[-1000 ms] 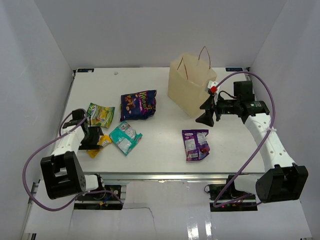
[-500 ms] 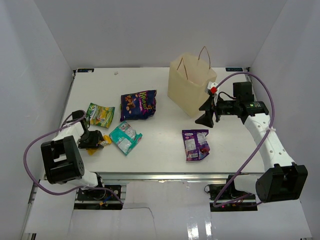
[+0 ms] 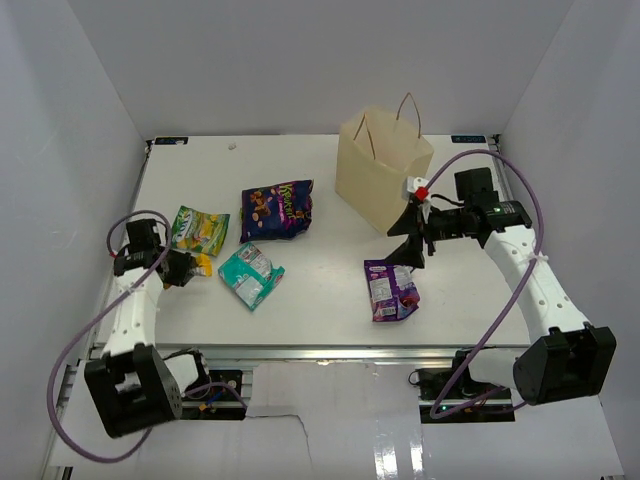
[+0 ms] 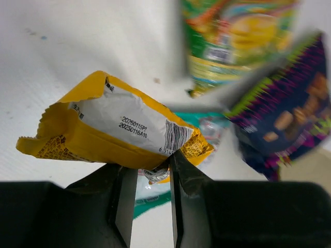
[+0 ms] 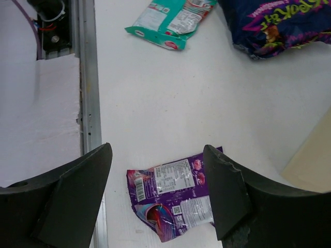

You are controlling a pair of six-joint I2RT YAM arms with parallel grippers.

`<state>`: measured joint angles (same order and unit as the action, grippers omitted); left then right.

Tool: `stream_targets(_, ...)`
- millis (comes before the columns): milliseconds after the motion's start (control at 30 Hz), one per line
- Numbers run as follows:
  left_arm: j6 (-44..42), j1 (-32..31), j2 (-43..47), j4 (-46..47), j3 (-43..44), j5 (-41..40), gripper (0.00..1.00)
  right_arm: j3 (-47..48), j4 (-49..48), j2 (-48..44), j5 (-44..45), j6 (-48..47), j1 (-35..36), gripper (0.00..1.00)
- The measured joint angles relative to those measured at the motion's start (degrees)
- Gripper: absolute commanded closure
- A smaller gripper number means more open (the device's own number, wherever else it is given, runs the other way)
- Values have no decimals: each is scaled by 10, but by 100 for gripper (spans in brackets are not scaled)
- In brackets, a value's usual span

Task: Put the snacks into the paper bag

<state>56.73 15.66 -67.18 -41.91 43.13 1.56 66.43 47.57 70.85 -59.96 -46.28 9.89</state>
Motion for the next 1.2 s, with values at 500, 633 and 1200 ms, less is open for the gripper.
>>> stream_targets(500,-135,-246,162,275,-91,302,100,70,-217,119,153,434,251,24)
stream_targets(633,-136,-331,155,342,-91,316,100,104,-283,162,196,551,278,23)
stream_targets(1200,-134,-465,87,455,-91,313,100,76,-358,205,208,698,306,28)
